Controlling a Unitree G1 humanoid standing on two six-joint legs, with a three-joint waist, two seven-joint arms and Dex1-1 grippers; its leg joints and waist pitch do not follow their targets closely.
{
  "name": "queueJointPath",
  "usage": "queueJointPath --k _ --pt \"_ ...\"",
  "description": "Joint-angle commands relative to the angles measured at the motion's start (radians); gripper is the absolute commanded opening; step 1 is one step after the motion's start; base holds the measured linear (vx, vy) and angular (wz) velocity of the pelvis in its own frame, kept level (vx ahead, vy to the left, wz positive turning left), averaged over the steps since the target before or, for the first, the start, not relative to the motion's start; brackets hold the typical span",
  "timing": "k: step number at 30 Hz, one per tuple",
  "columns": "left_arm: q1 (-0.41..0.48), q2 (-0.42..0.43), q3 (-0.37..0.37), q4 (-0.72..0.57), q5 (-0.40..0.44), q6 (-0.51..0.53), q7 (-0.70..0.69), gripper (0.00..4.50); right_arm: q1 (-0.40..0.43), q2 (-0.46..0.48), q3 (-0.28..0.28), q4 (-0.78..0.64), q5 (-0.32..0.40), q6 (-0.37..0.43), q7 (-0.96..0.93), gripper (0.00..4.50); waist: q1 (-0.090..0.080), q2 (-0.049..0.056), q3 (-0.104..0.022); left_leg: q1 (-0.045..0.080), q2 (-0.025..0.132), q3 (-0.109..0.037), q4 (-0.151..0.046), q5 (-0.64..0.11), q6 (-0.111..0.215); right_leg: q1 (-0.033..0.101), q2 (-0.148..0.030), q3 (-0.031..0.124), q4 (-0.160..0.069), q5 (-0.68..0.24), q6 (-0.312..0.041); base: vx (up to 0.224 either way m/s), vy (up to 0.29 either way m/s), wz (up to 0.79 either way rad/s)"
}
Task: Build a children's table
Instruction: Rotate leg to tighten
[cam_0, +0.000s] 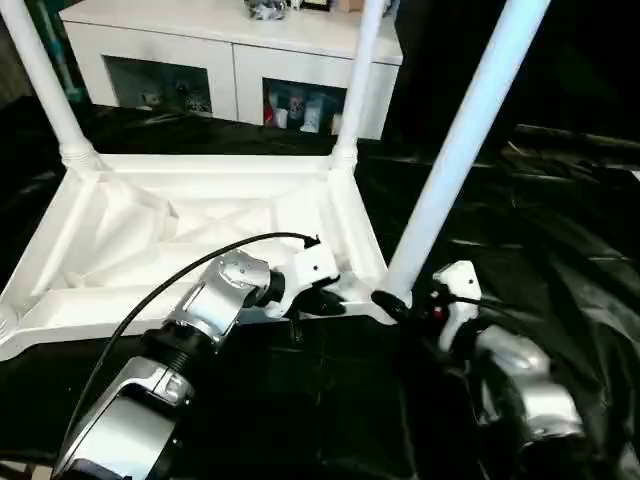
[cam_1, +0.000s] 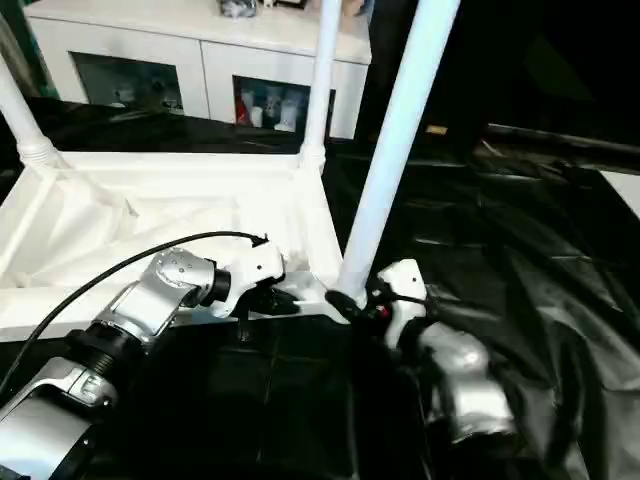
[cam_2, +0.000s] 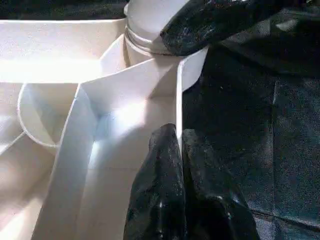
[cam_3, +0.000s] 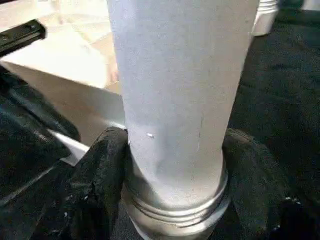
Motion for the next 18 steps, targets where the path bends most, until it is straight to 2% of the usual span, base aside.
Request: queueJointPath --k 1,2,3,5,6,8,10,12,14,15,16,17,18 --pt "0.035 -0.036 -0.059 0.036 0.011 0.009 -0.021 0.00 0.011 0.013 0.003 -0.027 0.011 0.026 0.007 2.93 -0.002 0.007 -0.035 0.012 0.069 -0.045 -0.087 -0.389 -0.010 0.015 -0.088 0.049 -0.100 -0.480 -0.137 0.000 0.000 0.00" --pt "0.035 -0.036 -0.059 0.036 0.011 0.009 -0.021 0.00 0.011 0.013 0.002 -0.028 0.013 0.026 0.007 3.13 -0.002 0.007 -0.036 0.011 0.070 -0.045 -0.088 -0.386 -0.008 0.016 -0.088 0.049 -0.099 -0.467 -0.140 0.000 0.000 0.00" --pt "0.032 -0.035 -0.057 0.040 0.011 0.005 -0.020 0.00 0.013 0.013 -0.012 -0.040 0.034 0.030 0.018 3.26 -0.001 0.008 -0.038 0.010 0.070 -0.042 -0.087 -0.360 -0.001 0.018 -0.088 0.051 -0.094 -0.398 -0.159 0.000 0.000 0.00" --pt "0.028 -0.035 -0.055 0.048 0.017 -0.020 -0.002 0.00 0.015 -0.006 -0.011 -0.054 0.037 0.031 0.031 3.26 0.001 0.008 -0.040 0.009 0.071 -0.038 -0.085 -0.331 0.009 0.021 -0.087 0.052 -0.088 -0.334 -0.180 0.000 0.000 0.00" --pt "0.027 -0.036 -0.053 0.052 0.019 -0.030 0.006 0.00 0.015 -0.013 -0.009 -0.057 0.031 0.029 0.030 3.37 0.004 0.008 -0.040 0.013 0.070 -0.033 -0.082 -0.315 0.015 0.018 -0.085 0.053 -0.086 -0.298 -0.193 0.000 0.000 0.00" --pt "0.026 -0.037 -0.051 0.058 0.025 -0.046 0.018 0.00 0.020 -0.032 -0.007 -0.070 0.019 0.020 0.032 3.66 0.009 0.006 -0.040 0.015 0.069 -0.029 -0.079 -0.299 0.023 0.019 -0.085 0.054 -0.084 -0.278 -0.201 0.000 0.000 0.00" --pt "0.025 -0.043 -0.040 0.059 0.012 -0.043 0.016 0.00 0.029 -0.052 -0.012 -0.091 0.028 0.024 0.052 3.66 0.017 0.005 -0.042 0.010 0.067 -0.027 -0.076 -0.261 0.041 0.025 -0.086 0.055 -0.080 -0.259 -0.201 0.000 0.000 0.00" --pt "0.027 -0.055 -0.012 0.043 -0.024 -0.029 0.005 0.44 0.063 -0.106 -0.034 -0.161 0.060 0.048 0.114 3.72 0.034 0.003 -0.042 0.015 0.069 -0.023 -0.072 -0.240 0.053 0.025 -0.086 0.055 -0.080 -0.254 -0.193 0.000 0.000 0.00" --pt "0.029 -0.055 -0.004 0.032 -0.034 -0.026 -0.001 0.58 0.083 -0.132 -0.046 -0.196 0.077 0.060 0.145 3.72 0.038 0.005 -0.044 0.010 0.069 -0.025 -0.073 -0.218 0.060 0.031 -0.086 0.055 -0.075 -0.225 -0.199 0.000 0.000 0.00" --pt "0.030 -0.052 -0.002 0.027 -0.036 -0.034 -0.001 0.58 0.098 -0.151 -0.051 -0.219 0.087 0.068 0.166 3.72 0.040 0.005 -0.047 0.004 0.071 -0.027 -0.072 -0.187 0.071 0.036 -0.084 0.052 -0.068 -0.163 -0.206 0.000 0.000 0.00" --pt "0.032 -0.051 0.001 0.025 -0.037 -0.038 0.000 0.62 0.105 -0.161 -0.052 -0.229 0.092 0.071 0.176 3.72 0.039 0.003 -0.047 0.003 0.070 -0.027 -0.071 -0.178 0.075 0.037 -0.082 0.051 -0.065 -0.145 -0.210 0.000 0.000 0.00" --pt "0.035 -0.049 0.014 0.016 -0.049 -0.053 0.002 0.67 0.130 -0.197 -0.061 -0.263 0.108 0.084 0.205 3.72 0.040 0.005 -0.047 0.002 0.069 -0.027 -0.071 -0.175 0.081 0.039 -0.083 0.050 -0.065 -0.135 -0.215 0.000 0.000 0.00" --pt "0.040 -0.044 0.030 -0.002 -0.066 -0.054 -0.002 0.89 0.152 -0.232 -0.071 -0.285 0.116 0.089 0.228 3.72 0.044 0.005 -0.047 0.006 0.071 -0.026 -0.068 -0.176 0.087 0.039 -0.083 0.051 -0.064 -0.119 -0.220 0.000 0.000 0.00"
